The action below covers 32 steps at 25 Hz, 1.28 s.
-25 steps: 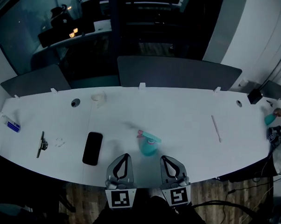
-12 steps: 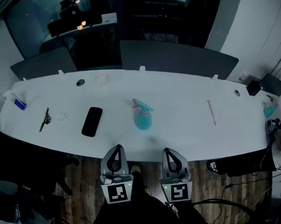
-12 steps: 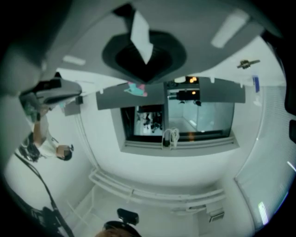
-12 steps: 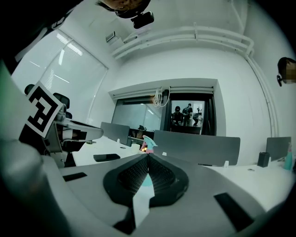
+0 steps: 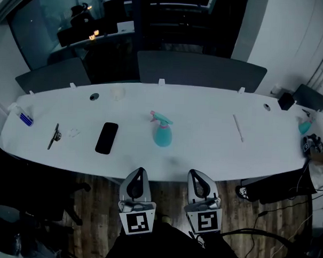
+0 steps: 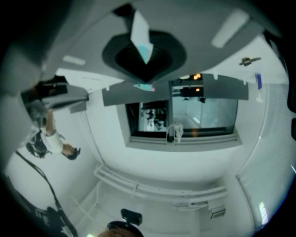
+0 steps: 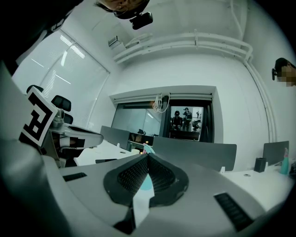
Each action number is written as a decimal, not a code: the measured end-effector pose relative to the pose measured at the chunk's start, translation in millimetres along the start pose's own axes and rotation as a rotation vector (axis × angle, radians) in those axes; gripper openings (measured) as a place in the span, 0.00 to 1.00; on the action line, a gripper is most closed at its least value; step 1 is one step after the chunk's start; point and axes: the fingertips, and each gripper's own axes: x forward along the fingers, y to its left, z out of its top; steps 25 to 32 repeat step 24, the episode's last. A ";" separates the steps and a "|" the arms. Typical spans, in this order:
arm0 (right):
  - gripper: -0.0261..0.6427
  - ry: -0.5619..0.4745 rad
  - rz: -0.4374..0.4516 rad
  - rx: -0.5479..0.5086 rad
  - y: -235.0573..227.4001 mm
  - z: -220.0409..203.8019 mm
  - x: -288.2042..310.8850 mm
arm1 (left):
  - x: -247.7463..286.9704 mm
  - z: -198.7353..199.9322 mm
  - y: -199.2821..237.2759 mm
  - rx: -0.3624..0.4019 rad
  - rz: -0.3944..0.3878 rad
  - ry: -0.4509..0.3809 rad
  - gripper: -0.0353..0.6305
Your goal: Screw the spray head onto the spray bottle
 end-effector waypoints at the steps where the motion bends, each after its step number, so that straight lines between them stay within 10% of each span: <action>1: 0.05 -0.001 0.002 -0.006 2.1 1.5 -0.8 | 0.0 1.2 -0.8 0.005 -0.012 -0.001 0.06; 32: 0.05 0.004 -0.037 -0.042 9.2 12.0 -3.2 | 1.8 -0.3 6.7 -0.009 -0.060 -0.034 0.06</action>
